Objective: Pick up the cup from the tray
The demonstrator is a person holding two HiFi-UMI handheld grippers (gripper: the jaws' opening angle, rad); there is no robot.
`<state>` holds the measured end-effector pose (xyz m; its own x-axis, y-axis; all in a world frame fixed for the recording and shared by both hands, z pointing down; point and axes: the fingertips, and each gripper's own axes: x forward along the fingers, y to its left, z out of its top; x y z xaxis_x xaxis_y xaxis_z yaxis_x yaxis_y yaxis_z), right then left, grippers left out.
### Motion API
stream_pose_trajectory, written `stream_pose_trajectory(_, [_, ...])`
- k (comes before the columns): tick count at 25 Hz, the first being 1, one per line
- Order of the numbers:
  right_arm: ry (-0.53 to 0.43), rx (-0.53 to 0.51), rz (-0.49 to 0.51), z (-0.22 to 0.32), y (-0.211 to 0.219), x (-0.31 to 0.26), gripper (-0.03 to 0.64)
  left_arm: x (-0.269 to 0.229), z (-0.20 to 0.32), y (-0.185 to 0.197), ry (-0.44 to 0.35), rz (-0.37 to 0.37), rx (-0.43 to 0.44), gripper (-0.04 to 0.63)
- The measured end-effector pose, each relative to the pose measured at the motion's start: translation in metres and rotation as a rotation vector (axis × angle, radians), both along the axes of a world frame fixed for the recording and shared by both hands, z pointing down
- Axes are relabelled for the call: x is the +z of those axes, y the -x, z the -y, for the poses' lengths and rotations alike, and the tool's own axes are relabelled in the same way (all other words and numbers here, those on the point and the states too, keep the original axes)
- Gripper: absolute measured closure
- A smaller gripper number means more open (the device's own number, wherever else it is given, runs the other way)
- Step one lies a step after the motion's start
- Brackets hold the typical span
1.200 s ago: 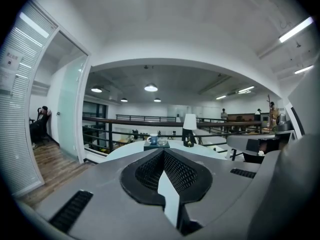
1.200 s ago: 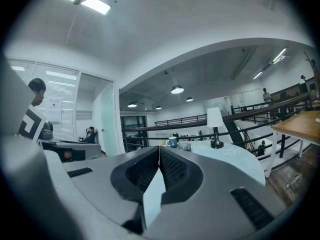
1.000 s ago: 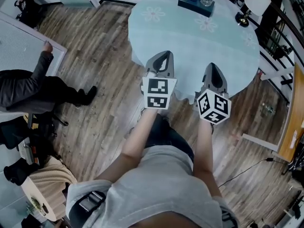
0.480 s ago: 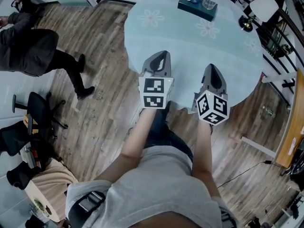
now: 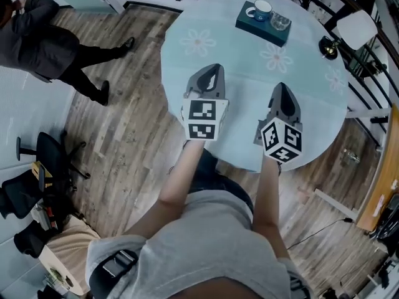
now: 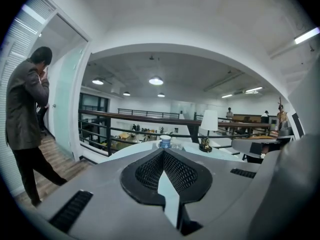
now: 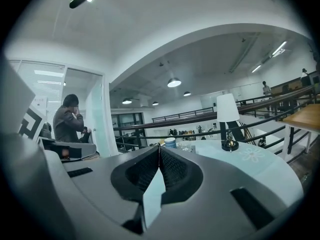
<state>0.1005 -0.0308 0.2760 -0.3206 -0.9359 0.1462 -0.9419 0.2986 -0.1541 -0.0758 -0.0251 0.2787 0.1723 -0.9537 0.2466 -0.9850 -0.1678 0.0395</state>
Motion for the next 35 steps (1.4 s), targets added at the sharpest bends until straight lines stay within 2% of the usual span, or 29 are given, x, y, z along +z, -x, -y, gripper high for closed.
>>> stream_pose_trajectory(4, [0.005, 0.004, 0.019, 0.043, 0.01, 0.0, 0.609, 0.0, 0.045, 0.009, 0.01, 0.005, 0.015, 0.589])
stream_pose_trajectory(11, [0.034, 0.002, -0.012, 0.108, 0.02, 0.012, 0.609, 0.011, 0.119, 0.026, 0.034, -0.002, 0.052, 0.589])
stream_pose_trajectory(19, [0.086, -0.005, -0.026, 0.177, 0.024, 0.042, 0.609, 0.036, 0.199, 0.023, 0.067, 0.055, 0.146, 0.589])
stream_pose_trajectory(24, [0.112, -0.063, -0.032, 0.206, 0.027, 0.052, 0.609, 0.053, 0.239, 0.015, 0.082, 0.076, 0.198, 0.589])
stream_pose_trajectory(27, [0.096, -0.106, -0.088, 0.222, 0.031, 0.051, 0.609, 0.061, 0.255, 0.007, 0.094, 0.08, 0.232, 0.589])
stream_pose_trajectory(32, [0.088, -0.178, -0.085, 0.254, 0.039, 0.051, 0.609, 0.067, 0.279, -0.003, 0.088, 0.063, 0.27, 0.589])
stream_pose_trajectory(35, [0.081, -0.219, -0.125, 0.272, 0.038, 0.056, 0.607, 0.076, 0.295, -0.008, 0.091, 0.06, 0.312, 0.589])
